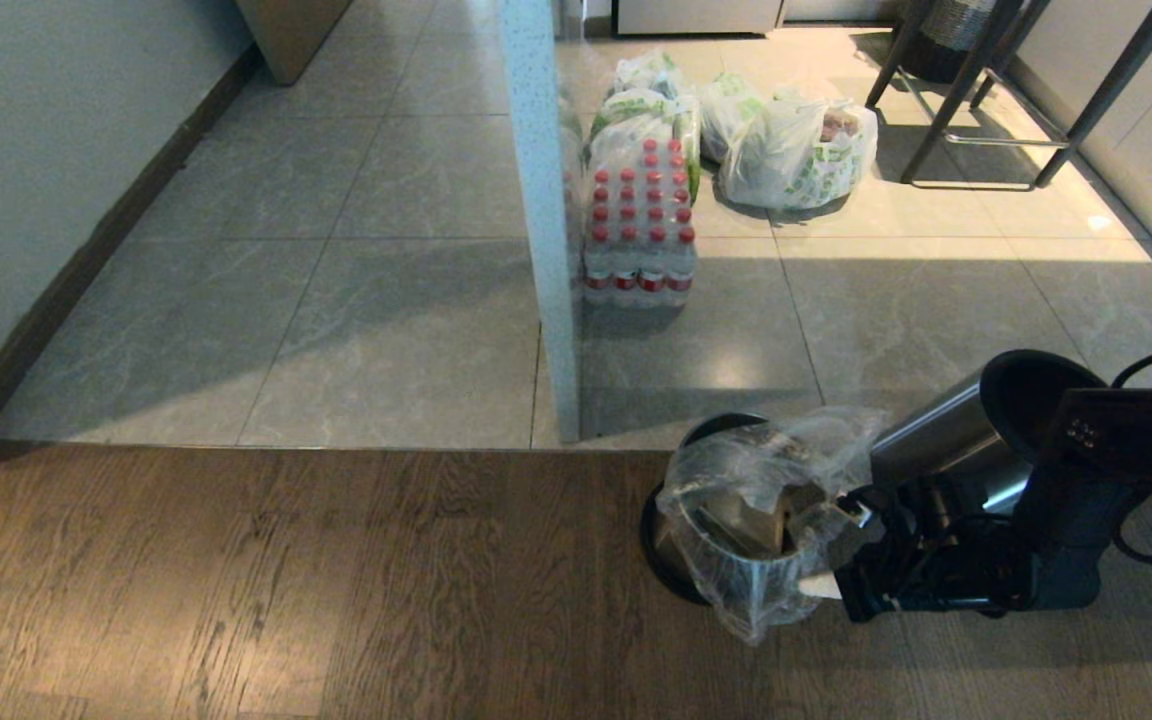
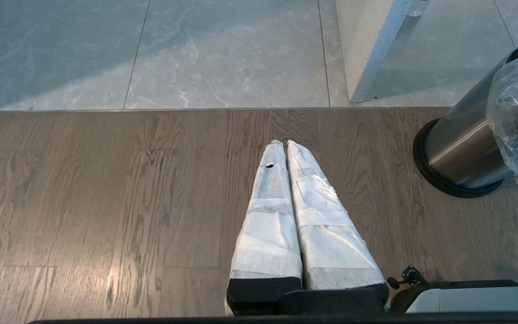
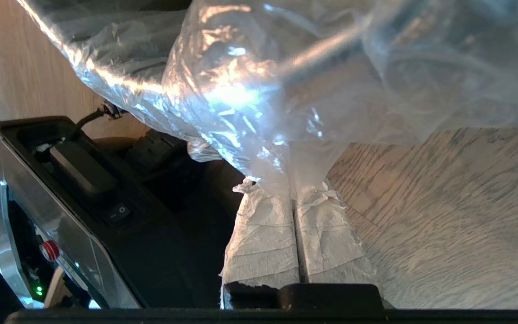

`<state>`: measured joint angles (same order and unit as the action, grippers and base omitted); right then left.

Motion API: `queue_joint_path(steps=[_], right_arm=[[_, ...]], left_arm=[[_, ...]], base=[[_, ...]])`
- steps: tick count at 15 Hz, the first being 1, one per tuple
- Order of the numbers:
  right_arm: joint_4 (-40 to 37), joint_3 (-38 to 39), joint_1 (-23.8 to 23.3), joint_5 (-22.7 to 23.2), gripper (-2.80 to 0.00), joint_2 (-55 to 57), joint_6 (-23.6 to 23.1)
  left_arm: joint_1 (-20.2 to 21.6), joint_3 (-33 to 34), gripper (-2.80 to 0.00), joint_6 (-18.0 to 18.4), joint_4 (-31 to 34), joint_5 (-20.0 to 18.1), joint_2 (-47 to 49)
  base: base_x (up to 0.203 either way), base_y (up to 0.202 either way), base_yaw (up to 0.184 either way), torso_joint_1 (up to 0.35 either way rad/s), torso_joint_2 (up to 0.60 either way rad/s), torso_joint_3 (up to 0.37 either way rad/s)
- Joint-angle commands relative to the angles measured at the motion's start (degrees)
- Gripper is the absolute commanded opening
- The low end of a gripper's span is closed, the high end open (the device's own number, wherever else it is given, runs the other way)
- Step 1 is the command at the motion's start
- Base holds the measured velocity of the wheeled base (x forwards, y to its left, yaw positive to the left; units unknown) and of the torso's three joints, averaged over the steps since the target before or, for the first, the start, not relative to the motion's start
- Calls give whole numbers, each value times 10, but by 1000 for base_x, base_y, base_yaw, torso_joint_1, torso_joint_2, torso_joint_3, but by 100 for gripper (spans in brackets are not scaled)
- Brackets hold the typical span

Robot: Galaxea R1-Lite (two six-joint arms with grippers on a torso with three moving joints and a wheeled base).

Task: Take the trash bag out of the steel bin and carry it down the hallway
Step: Pick up the trash bag

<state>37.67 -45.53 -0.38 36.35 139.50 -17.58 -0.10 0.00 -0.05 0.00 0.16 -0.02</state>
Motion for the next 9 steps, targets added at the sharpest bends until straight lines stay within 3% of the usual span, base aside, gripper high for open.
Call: queue_joint_path(steps=[1, 6, 9], right_arm=[[2, 0, -1, 2, -280, 0, -1], [-19, 9, -4, -1, -280, -59, 13], [-115, 12, -10, 2, -280, -133, 22]], left_arm=[[0, 0, -280, 0, 0, 0, 0], [0, 1, -280, 0, 0, 0, 0], [0, 1, -280, 0, 0, 0, 0]], base=[[0, 0, 0, 0, 0, 0], [0, 0, 0, 0, 0, 0], [0, 0, 0, 0, 0, 0]])
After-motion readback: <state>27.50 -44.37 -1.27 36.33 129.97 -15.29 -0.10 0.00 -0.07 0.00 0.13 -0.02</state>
